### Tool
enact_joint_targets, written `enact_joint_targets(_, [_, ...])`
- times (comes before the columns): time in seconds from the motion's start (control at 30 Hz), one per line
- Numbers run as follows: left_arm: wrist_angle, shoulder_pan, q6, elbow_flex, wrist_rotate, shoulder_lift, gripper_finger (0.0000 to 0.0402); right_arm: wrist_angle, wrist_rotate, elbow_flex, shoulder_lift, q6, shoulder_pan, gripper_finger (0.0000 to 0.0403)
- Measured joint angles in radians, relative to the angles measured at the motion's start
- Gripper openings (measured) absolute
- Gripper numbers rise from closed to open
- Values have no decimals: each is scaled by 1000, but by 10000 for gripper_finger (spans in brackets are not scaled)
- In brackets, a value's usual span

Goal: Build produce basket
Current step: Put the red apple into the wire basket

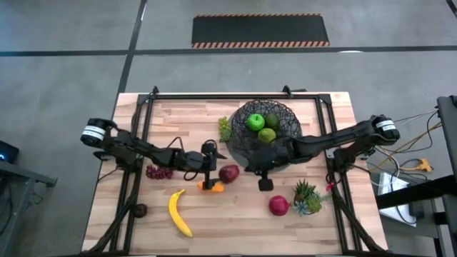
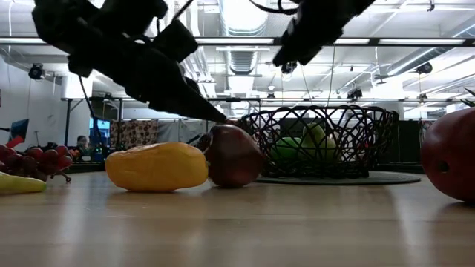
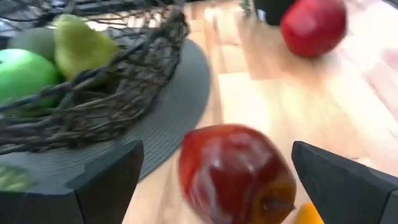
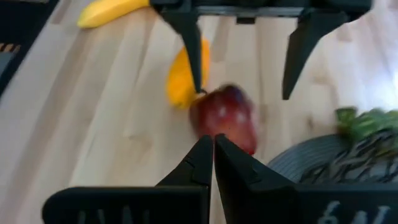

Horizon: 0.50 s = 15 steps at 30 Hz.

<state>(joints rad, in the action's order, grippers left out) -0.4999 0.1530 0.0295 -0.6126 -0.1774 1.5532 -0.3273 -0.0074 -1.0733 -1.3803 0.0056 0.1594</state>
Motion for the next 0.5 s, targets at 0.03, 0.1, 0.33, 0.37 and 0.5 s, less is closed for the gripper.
enact_joint_targets(0.03, [21, 1, -4, -14, 13, 8, 391, -13, 3, 0, 7, 8, 11, 8])
enact_joint_targets(0.1, [99, 1, -3, -44, 16, 13, 391, -36, 7, 0, 28, 26, 33, 8])
enact_joint_targets(0.33, [237, 0, 7, -97, 25, 13, 391, -60, 51, 23, 87, 75, 101, 8])
enact_joint_targets(0.37, [235, 0, 7, -97, 24, 14, 391, -60, 60, 30, 93, 76, 113, 8])
enact_joint_targets(0.5, [226, 0, -19, -97, -45, 16, 391, -32, 64, 70, 108, 92, 143, 8])
